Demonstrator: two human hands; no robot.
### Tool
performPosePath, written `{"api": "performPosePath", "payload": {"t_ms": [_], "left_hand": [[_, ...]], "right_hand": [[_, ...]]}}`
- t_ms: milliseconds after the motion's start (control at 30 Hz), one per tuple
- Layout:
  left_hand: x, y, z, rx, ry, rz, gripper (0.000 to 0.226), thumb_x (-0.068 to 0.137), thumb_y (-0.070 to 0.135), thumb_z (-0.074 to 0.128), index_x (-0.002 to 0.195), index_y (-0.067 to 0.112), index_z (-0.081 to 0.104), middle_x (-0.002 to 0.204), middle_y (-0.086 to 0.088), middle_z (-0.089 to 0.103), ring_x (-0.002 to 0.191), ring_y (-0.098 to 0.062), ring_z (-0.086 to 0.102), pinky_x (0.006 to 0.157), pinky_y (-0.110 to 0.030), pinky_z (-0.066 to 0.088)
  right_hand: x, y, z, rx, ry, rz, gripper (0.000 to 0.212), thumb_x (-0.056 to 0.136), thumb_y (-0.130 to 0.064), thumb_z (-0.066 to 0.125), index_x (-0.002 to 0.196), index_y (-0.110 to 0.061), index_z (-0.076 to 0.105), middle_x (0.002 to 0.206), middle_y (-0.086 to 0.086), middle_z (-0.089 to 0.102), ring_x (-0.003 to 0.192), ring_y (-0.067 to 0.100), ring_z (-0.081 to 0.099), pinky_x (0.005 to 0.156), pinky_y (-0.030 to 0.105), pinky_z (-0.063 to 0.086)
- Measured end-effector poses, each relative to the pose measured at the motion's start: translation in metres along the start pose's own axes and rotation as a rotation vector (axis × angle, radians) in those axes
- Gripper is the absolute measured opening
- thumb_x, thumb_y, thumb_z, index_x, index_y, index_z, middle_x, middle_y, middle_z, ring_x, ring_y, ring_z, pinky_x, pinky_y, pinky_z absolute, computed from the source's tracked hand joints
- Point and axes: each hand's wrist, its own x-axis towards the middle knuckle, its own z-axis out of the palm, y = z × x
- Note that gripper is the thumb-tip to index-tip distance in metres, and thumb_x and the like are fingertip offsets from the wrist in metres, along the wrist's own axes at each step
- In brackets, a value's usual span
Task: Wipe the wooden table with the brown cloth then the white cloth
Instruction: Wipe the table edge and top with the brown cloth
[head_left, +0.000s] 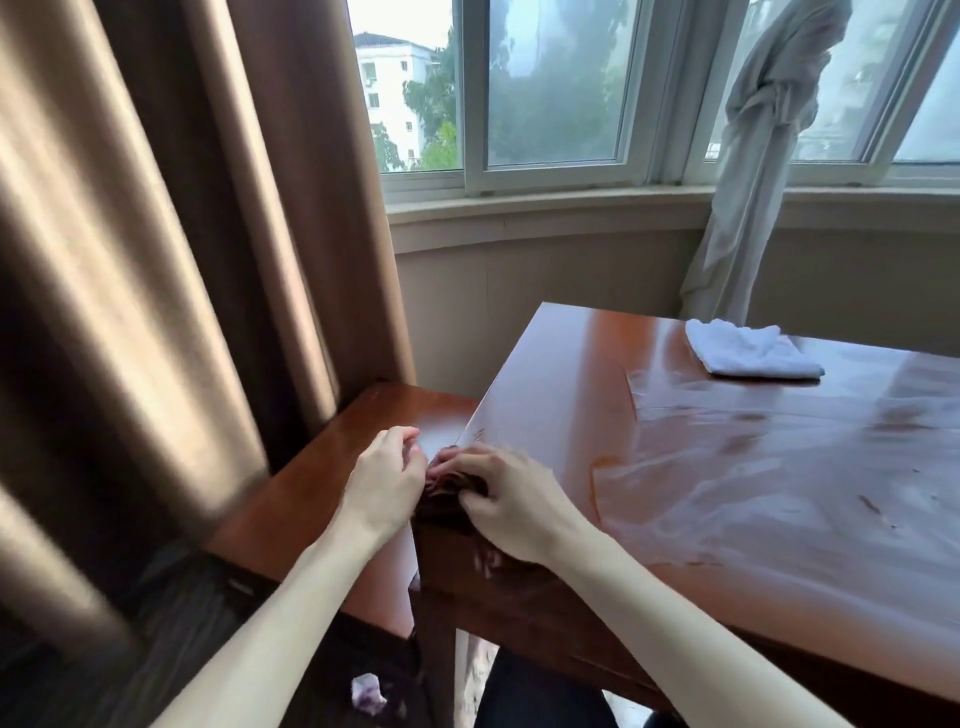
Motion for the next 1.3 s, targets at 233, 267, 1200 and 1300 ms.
{"api": "performPosePath", "payload": {"t_ms": [233, 267, 1200, 1300], "left_hand": [[0.013, 0.017, 0.019, 0.054, -0.012, -0.006, 0.038, 0.1, 0.026, 0.046, 0.135, 0.017, 0.056, 0.136, -0.003, 0.057, 0.124, -0.024, 0.055, 0.106, -0.038, 0.042], [0.019, 0.022, 0.025, 0.052, -0.025, 0.008, 0.038, 0.099, 0.025, 0.047, 0.135, 0.016, 0.056, 0.136, -0.004, 0.057, 0.125, -0.024, 0.055, 0.106, -0.037, 0.042], [0.165, 0.089, 0.151, 0.361, -0.168, 0.06, 0.062, 0.101, 0.053, 0.027, 0.158, 0.032, 0.019, 0.168, 0.006, 0.007, 0.15, -0.016, 0.02, 0.112, -0.039, 0.031], [0.165, 0.092, 0.149, 0.337, -0.169, 0.072, 0.059, 0.103, 0.047, 0.03, 0.157, 0.025, 0.025, 0.168, 0.002, 0.01, 0.15, -0.018, 0.02, 0.113, -0.04, 0.03]], "right_hand": [[0.027, 0.028, -0.009, -0.142, 0.022, 0.111, 0.049, 0.085, -0.029, 0.043, 0.128, -0.039, 0.066, 0.138, -0.02, 0.058, 0.125, 0.017, 0.05, 0.095, 0.035, 0.048], [0.022, 0.033, -0.011, -0.082, -0.025, 0.072, 0.054, 0.082, -0.031, 0.04, 0.128, -0.041, 0.065, 0.139, -0.023, 0.057, 0.126, 0.013, 0.05, 0.097, 0.036, 0.049], [0.249, 0.314, -0.088, -0.196, 0.101, 0.461, 0.048, 0.084, -0.02, 0.053, 0.125, -0.039, 0.068, 0.135, -0.007, 0.064, 0.122, 0.026, 0.058, 0.093, 0.033, 0.046], [0.205, 0.276, -0.087, -0.19, 0.092, 0.407, 0.049, 0.086, -0.015, 0.052, 0.127, -0.038, 0.067, 0.141, -0.014, 0.06, 0.129, 0.02, 0.054, 0.097, 0.036, 0.047]]}}
